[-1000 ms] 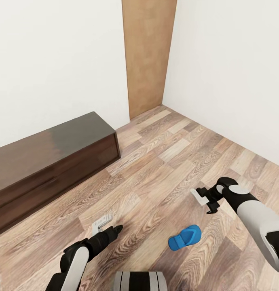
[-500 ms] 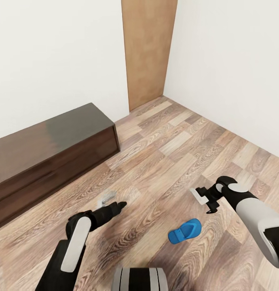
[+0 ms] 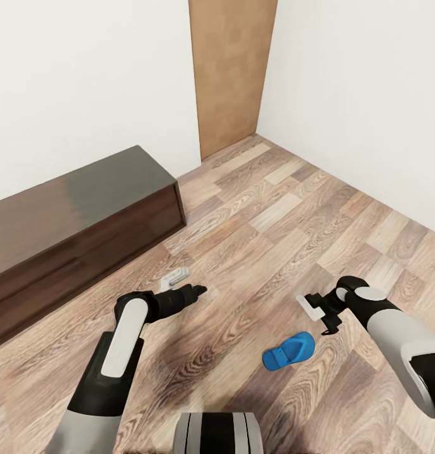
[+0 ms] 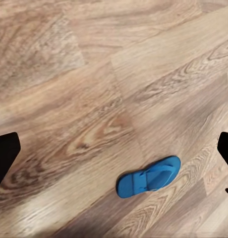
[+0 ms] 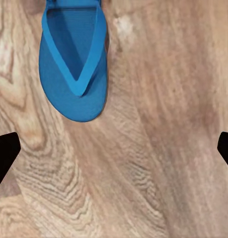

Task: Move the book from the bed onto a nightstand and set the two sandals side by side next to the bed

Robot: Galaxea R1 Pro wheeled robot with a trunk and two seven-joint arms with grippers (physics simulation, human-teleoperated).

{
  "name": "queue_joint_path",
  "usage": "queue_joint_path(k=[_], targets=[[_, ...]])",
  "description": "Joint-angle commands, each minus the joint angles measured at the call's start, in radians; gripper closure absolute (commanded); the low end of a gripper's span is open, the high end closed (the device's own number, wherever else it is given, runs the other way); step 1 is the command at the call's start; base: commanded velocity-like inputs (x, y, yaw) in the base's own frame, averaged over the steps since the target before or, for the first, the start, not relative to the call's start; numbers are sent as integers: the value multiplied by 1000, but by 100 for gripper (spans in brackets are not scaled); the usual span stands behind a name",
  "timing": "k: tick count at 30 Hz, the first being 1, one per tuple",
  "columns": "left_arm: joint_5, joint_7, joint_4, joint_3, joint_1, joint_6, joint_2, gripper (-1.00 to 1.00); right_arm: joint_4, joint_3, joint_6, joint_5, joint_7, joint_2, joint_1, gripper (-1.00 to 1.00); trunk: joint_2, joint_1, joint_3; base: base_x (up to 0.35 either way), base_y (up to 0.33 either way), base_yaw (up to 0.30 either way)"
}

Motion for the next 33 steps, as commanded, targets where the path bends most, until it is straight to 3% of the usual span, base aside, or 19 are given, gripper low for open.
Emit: queue_joint_path(k=[1,9,33], targets=[[15,17,-1,-5,-7,2,-1,-100,-1,2,-3,3,1,0,-1,-100,-1,0,-5,0,0,0],[43,35,0,-24,-36,5,0,-100,-1,2,-3,3,1,0,-11,-100,-2,4,-36,0,0,0],[48,39,2,-27,-42,5,0,-100,-2,0,-4,1,1,-3,-68,-100,-8,15,-128,0,0,0]])
